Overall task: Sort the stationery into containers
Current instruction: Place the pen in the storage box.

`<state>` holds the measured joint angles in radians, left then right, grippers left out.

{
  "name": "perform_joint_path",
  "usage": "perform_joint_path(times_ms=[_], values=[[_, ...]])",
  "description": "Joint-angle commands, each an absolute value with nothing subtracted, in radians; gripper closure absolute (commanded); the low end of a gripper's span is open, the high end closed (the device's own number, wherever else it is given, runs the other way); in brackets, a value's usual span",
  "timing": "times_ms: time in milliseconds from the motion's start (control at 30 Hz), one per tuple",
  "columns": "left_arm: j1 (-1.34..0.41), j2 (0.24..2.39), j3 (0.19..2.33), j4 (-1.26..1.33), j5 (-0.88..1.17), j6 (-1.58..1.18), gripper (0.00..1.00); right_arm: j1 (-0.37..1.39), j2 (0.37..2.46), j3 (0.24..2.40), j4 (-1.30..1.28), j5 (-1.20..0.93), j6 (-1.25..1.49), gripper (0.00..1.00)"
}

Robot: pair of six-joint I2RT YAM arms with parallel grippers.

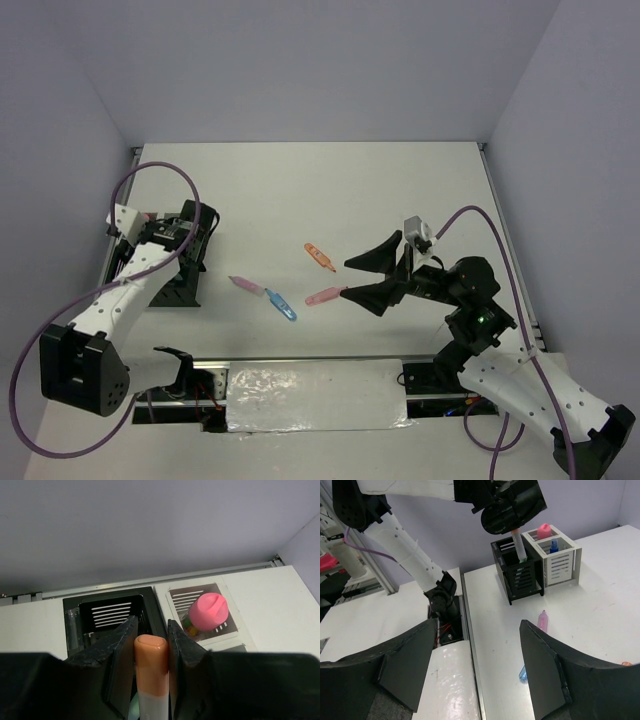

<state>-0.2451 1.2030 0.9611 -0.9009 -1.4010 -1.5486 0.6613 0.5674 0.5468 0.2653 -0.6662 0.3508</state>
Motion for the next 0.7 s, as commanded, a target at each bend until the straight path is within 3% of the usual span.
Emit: perform_joint_path(times_ms=[0,133,167,233,267,367,567,667], values=[[-0.252,1.221,0.979,-1.014,-1.442,-1.706,0.81,0.663,0.552,0.534,0.272,-0.681,0.354,0.24],[-0.252,1.213,0.983,-0.989,-1.445,-1.661,0.71,0.663,0.546,0.54,0.245,-0.68,0.342,0.24],[-0.252,1.21,0.982,-0.979,-1.445,-1.643,0.6,0.664,0.545,0.541,0.244,-0.681,0.341,0.24],[-0.252,1.2,0.971,-0.957,-1.443,-1.629,0.48,0.663,0.545,0.543,0.245,-0.683,0.342,0.24],[-0.252,1.198,0.965,-0.956,-1.443,-1.634,0.35,0.664,0.545,0.546,0.244,-0.686,0.342,0.24],[-0.252,1.201,0.948,-0.943,-1.433,-1.634,0.17,0.663,0.543,0.548,0.236,-0.686,0.337,0.24],[-0.256,1.249,1.017,-1.087,-1.428,-1.741,0.03,0.663,0.54,0.552,0.207,-0.655,0.322,0.23],[-0.313,1.224,1.063,-1.004,-1.436,-1.532,0.01,0.664,0.592,0.56,0.169,-0.58,0.305,0.21]])
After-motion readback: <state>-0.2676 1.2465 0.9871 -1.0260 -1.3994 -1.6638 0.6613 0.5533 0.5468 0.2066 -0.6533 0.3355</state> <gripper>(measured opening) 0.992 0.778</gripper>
